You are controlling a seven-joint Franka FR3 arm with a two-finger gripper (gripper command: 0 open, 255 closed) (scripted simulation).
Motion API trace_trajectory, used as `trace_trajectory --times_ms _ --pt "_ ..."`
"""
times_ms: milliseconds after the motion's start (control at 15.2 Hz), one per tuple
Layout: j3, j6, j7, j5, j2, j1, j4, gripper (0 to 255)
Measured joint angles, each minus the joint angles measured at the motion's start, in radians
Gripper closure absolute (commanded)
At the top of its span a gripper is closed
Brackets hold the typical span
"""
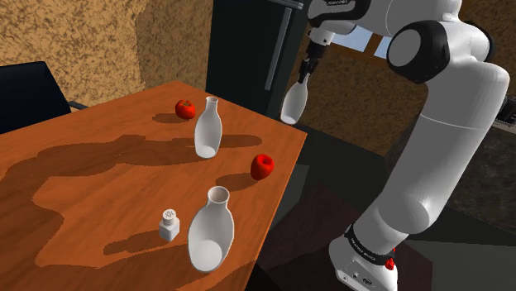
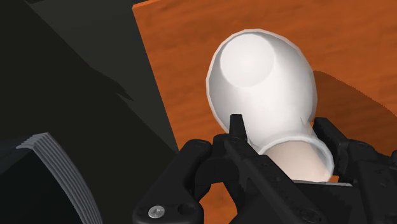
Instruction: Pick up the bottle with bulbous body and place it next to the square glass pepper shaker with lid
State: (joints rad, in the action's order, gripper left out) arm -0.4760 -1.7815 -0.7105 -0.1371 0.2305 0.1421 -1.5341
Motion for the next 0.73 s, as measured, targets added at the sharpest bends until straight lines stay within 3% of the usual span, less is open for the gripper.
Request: trace_trajectory --times_ms 594,726 --pt "-0.003 0.127 0.003 -0.009 0.023 0.014 0.149 255" --pt "0.006 0.124 0.037 0.01 -0.011 -0.015 0.116 255"
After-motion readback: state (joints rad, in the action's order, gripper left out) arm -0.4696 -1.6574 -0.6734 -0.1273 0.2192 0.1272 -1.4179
